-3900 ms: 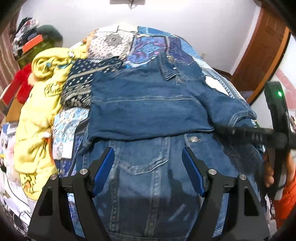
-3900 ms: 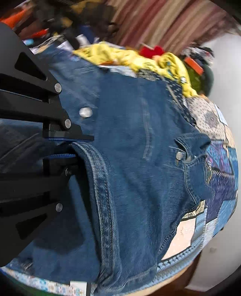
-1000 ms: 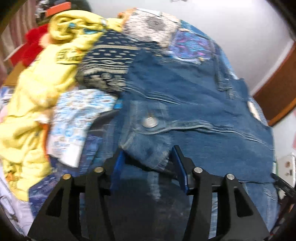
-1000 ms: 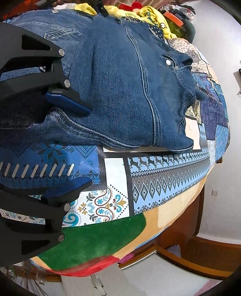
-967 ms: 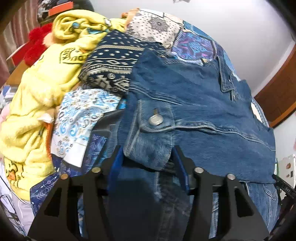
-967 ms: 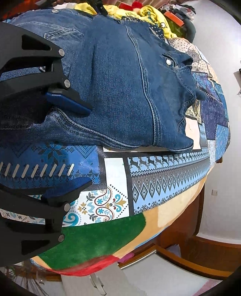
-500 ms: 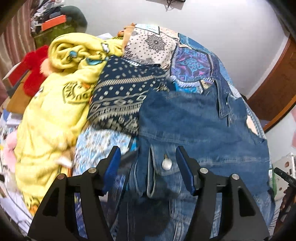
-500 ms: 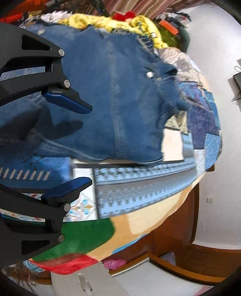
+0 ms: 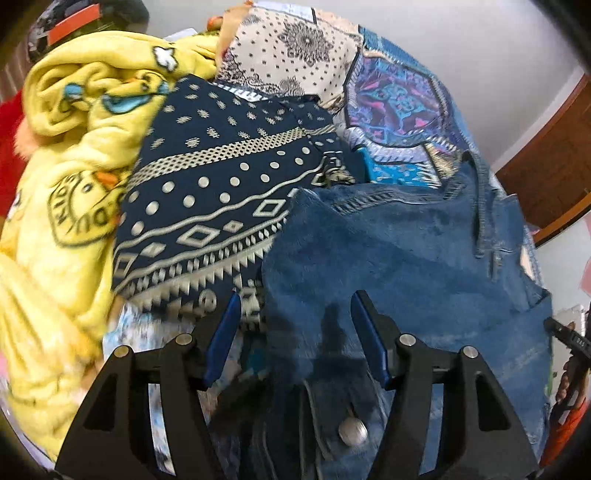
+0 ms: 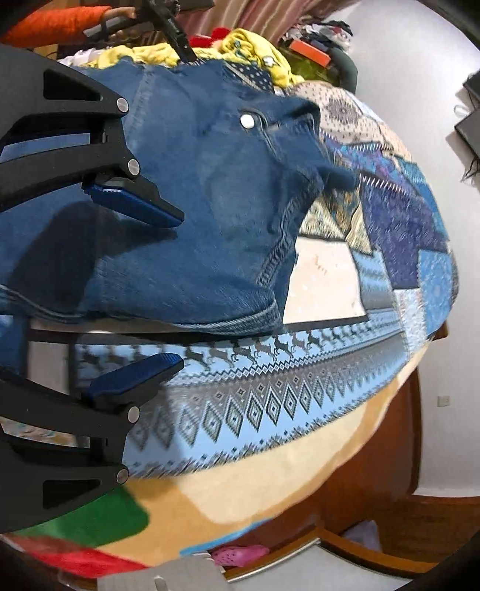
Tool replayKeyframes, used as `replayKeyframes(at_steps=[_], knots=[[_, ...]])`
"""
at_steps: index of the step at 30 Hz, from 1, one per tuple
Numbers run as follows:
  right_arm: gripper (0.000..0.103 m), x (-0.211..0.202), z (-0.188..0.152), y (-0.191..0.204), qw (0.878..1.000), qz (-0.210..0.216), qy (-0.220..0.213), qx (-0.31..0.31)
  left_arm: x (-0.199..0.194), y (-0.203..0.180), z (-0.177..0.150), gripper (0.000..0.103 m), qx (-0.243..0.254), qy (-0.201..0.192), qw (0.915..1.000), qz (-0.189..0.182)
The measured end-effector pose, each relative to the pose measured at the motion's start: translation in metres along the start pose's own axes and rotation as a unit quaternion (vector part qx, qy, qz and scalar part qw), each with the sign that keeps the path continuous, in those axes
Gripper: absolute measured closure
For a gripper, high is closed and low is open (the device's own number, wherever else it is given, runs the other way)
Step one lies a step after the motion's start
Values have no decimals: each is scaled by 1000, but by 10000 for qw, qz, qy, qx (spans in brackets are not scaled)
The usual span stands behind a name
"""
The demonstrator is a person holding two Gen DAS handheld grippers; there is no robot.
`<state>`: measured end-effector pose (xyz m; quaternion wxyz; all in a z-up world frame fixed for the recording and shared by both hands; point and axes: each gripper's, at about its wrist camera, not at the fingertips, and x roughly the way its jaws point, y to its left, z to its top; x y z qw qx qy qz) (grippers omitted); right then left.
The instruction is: Fold large clothes
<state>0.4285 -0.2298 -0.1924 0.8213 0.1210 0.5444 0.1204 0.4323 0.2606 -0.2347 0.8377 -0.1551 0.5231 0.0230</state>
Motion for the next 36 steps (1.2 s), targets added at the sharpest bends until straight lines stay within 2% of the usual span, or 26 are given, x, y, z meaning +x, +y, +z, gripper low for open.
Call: replayKeyframes(at_steps=[2, 4, 5, 8, 9, 11, 12, 13, 16, 19, 23, 28, 31, 34, 36], knots=[[47, 5, 2, -2, 9999, 3, -77, 64, 12, 4, 9, 42, -14, 24, 10000, 82], [60, 8, 5, 0, 9999, -20, -160, 40, 21, 9, 16, 42, -62, 34, 10000, 29], [70, 9, 7, 0, 9998, -30, -169, 22, 26, 11, 20, 44, -101, 29, 9999, -42], [82, 13, 12, 0, 9997, -128, -204, -6, 32, 12, 28, 67, -139, -7, 9994, -302], [82, 14, 15, -1, 9997, -106, -236, 12, 34, 12, 31, 76, -177, -5, 9991, -381], [83, 14, 19, -5, 9993, -91, -331, 114, 34, 10, 33, 85, -388, -44, 9981, -486], [84, 15, 22, -6, 9992, -93, -348, 156, 33, 7, 34, 91, -386, -74, 9980, -500], [85, 16, 24, -5, 9992, -75, -354, 193, 30, 4, 34, 93, -344, -125, 9984, -431], [87, 17, 30, 0, 9993, -70, -343, 134, 13, -8, 32, 94, -189, -406, 9986, -268], [90, 10, 38, 13, 9985, -170, -480, -195, -18, -17, 35, 94, -6, -715, 9972, -200], [90, -9, 62, 38, 9953, -146, -709, -650, -62, -18, 47, 94, -69, -1145, 9927, -360], [91, -18, 91, 68, 9891, -180, -981, -1082, -84, -15, 59, 94, -73, -1501, 9886, -133], [91, -6, 104, 83, 9860, -296, -1076, -1241, -71, -1, 67, 94, -263, -1418, 9895, 70], [91, 22, 114, 88, 9869, -378, -906, -1284, -44, 18, 72, 94, -447, -1139, 9919, 337], [91, 36, 115, 89, 9866, -492, -825, -1319, -24, 29, 75, 94, -517, -932, 9936, 365]])
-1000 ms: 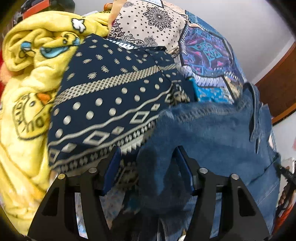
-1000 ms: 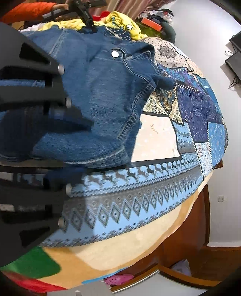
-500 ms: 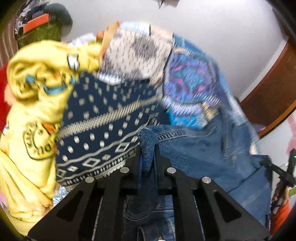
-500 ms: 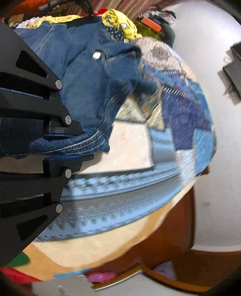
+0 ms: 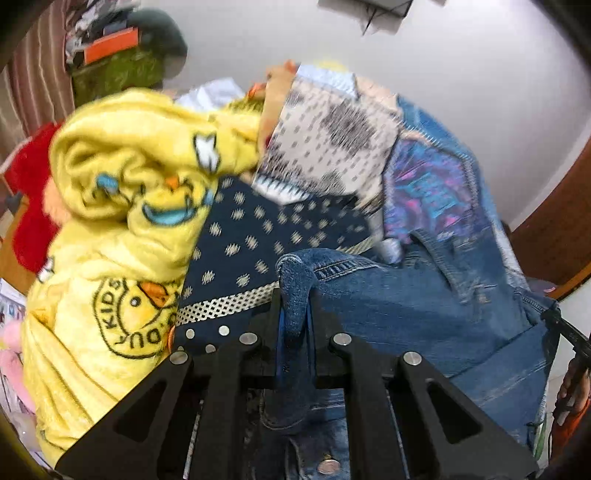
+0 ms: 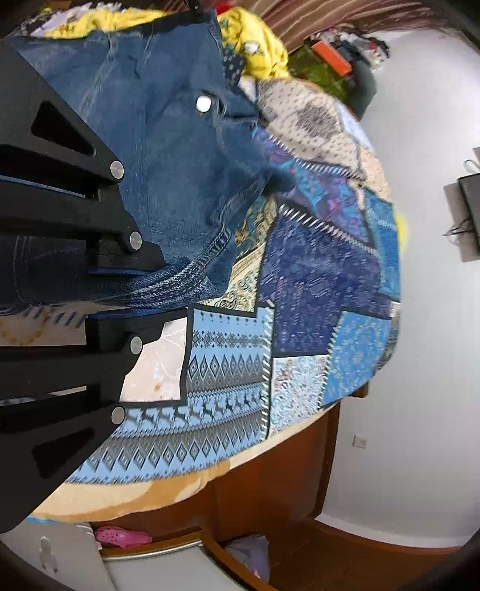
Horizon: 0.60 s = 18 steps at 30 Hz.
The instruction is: Fold large clothes
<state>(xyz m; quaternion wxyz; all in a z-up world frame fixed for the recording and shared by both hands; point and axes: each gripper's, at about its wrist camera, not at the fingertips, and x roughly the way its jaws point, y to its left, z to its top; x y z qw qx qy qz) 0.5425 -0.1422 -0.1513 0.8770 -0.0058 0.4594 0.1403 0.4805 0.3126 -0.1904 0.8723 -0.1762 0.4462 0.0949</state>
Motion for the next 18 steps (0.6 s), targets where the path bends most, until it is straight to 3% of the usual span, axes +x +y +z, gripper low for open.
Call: replayKeyframes(at_steps=[5, 9, 14, 18], knots=[[90, 33, -6, -9, 9996, -25, 258, 111, 31, 5, -4, 91, 77, 192, 9996, 170], [83, 44, -16, -11, 9992, -144, 365, 16, 51, 6, -8, 90, 209, 401, 9982, 386], [59, 38, -19, -9, 9983, -342, 455, -140, 37, 1, -11, 89, 260, 414, 9979, 419], [59, 12, -17, -6, 9992, -212, 284, -157, 10, -12, -15, 89, 528, 411, 9967, 470]])
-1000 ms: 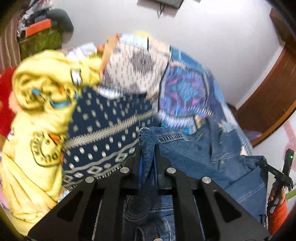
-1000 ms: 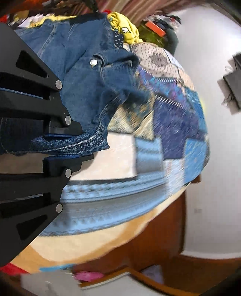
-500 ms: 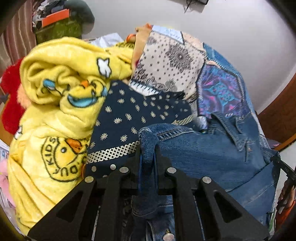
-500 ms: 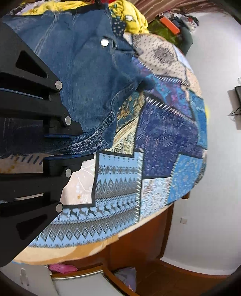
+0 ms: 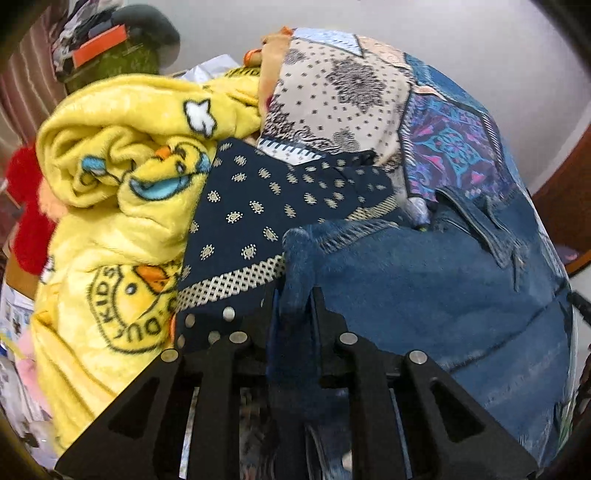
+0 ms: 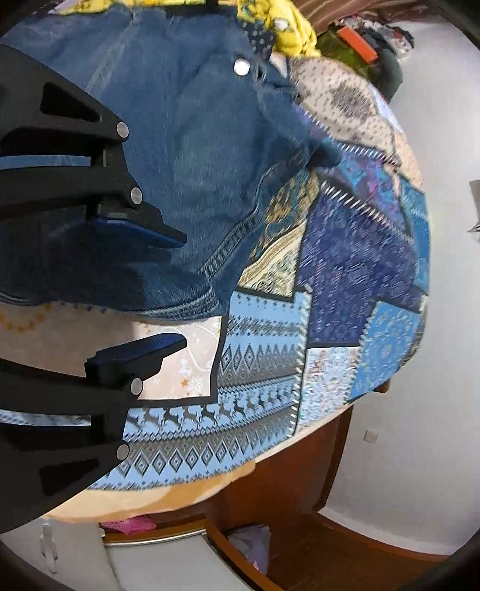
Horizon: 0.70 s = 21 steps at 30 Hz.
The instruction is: Fold large clothes
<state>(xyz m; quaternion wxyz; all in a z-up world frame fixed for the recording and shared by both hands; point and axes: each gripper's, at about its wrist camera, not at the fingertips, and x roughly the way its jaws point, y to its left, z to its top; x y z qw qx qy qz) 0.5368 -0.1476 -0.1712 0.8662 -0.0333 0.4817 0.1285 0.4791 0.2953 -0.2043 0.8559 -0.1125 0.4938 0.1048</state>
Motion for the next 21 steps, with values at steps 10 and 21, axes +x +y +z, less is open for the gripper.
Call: replayKeyframes(at_steps=[10, 21], knots=[[52, -114, -10, 30, 9957, 475, -787, -102, -102, -35, -24, 74, 583, -517, 9965, -302], [33, -212, -66, 58, 9841, 784, -1551, -363, -198, -52, -103, 57, 815, -1182, 9881, -545]])
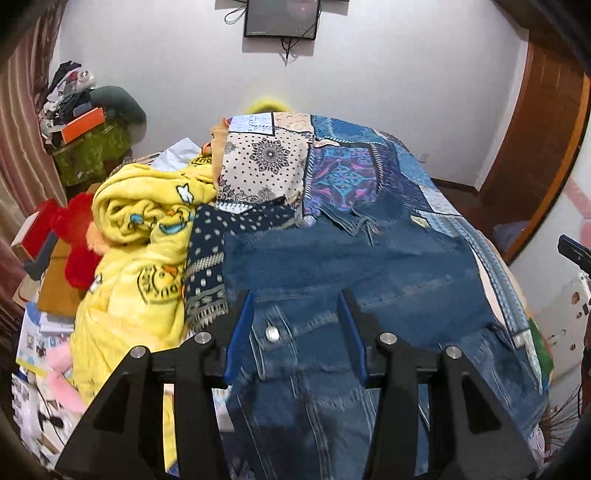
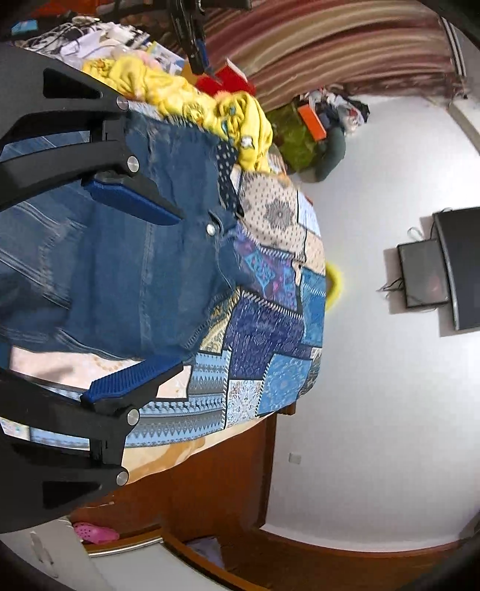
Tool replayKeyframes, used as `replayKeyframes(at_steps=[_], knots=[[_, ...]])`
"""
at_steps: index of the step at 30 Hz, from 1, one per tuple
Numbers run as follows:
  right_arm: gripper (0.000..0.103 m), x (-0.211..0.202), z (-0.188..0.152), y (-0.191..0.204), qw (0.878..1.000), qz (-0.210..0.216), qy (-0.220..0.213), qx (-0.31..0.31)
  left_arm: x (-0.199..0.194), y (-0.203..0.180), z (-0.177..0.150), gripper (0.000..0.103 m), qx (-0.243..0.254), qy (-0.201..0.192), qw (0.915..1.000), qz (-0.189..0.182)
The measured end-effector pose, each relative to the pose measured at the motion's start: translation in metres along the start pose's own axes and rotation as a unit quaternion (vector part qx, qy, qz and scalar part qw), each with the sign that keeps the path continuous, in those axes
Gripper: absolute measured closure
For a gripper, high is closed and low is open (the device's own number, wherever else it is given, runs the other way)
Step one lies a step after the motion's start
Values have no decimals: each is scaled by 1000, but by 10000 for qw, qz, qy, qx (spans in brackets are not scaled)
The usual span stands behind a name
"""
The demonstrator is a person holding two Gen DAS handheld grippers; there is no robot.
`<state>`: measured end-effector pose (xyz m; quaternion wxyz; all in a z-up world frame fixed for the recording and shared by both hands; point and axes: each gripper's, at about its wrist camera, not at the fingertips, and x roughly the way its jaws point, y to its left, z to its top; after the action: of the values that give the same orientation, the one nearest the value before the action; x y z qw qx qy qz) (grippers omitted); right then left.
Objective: Fold large clothes
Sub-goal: 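Release the folded jacket and press it flat with both grippers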
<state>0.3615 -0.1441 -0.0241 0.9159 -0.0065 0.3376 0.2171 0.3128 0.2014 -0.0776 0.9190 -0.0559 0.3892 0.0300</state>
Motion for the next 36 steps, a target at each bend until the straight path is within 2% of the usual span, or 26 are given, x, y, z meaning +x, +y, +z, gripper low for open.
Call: replayKeyframes(at_steps=[3, 8, 13, 17, 22, 28, 31, 36], knots=[[33, -14, -19, 11, 9999, 158, 7, -64, -11, -2, -24, 51, -109, 9, 9999, -75], [33, -22, -50, 19, 9993, 318, 158, -90, -4, 2, -76, 51, -302, 524, 9982, -55], [33, -15, -91, 16, 9975, 277, 642, 62, -3, 18, -124, 51, -734, 924, 9929, -161], [33, -10, -125, 5, 9936, 175, 1065, 341, 2, 39, -165, 51, -1256, 1346, 9826, -241], [33, -9, -157, -16, 9840, 225, 1458, 996, 7, 54, -205, 51, -1870, 1663, 9672, -436], [33, -11, -188, -27, 9700, 361, 1766, 1631, 22, 59, -242, 50, -2660, 1931, 9398, -937], [33, -12, -195, -26, 9646, 542, 1780, 1871, 21, 57, -249, 50, -2711, 1806, 9404, -974], [30, -16, -198, -20, 9647, 639, 1574, 2012, 21, 56, -250, 51, -2757, 1713, 9407, -986]])
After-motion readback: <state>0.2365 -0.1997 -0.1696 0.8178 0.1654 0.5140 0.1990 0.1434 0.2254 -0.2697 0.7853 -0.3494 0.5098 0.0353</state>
